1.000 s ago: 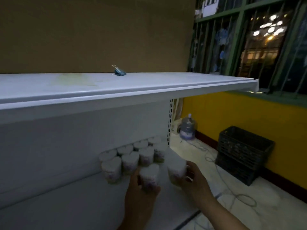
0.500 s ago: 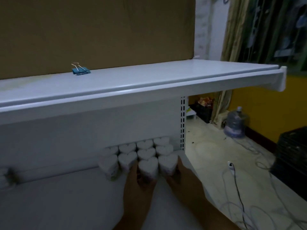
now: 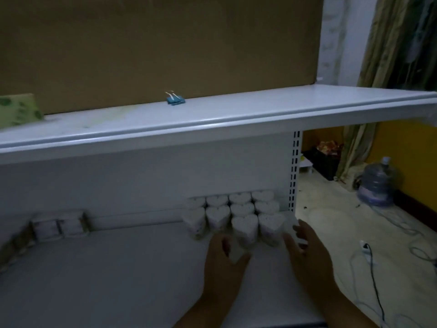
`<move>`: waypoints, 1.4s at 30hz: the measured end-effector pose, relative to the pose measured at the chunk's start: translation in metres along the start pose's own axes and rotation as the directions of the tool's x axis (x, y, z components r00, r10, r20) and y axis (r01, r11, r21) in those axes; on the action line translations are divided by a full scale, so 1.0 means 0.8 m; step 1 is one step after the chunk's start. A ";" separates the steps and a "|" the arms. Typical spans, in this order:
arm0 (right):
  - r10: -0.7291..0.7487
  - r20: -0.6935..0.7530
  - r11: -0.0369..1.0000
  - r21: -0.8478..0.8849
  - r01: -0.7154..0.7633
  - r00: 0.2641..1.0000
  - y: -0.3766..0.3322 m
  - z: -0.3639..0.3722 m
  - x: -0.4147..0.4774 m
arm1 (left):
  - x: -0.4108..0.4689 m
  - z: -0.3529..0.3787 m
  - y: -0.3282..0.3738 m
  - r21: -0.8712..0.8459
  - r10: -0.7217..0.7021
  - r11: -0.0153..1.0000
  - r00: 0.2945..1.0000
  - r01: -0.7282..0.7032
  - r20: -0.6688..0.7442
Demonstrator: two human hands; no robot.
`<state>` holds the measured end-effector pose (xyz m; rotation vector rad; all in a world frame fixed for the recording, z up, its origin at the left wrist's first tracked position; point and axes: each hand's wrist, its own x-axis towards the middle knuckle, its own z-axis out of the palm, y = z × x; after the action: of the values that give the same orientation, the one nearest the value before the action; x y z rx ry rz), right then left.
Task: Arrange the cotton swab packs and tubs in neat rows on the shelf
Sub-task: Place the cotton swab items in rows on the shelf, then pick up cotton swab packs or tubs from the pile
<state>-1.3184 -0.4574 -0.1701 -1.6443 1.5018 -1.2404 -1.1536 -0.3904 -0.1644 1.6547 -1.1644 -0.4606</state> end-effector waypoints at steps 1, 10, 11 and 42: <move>-0.022 -0.090 0.999 -0.025 0.019 0.996 -0.008 -0.003 -0.010 | -0.004 -0.012 -0.008 0.036 0.032 0.999 0.999 -0.032 -0.009; -0.549 0.464 0.715 -0.169 0.678 0.695 -0.173 0.148 -0.165 | -0.037 -0.291 -0.077 0.511 0.127 0.846 0.988 -0.154 0.087; -0.514 0.587 0.680 -0.167 0.714 0.626 -0.192 0.178 -0.183 | -0.046 -0.336 -0.087 0.582 0.067 0.804 0.991 -0.121 0.113; -0.490 0.867 0.315 0.273 0.909 -0.091 -0.575 0.840 -0.518 | -0.132 -1.041 -0.380 0.657 -0.529 0.536 0.818 0.529 -0.227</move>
<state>-0.4880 -0.0773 -0.1309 -2.9727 -0.0684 -0.0952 -0.4318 0.1327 -0.1156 2.7263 -0.8359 -0.4059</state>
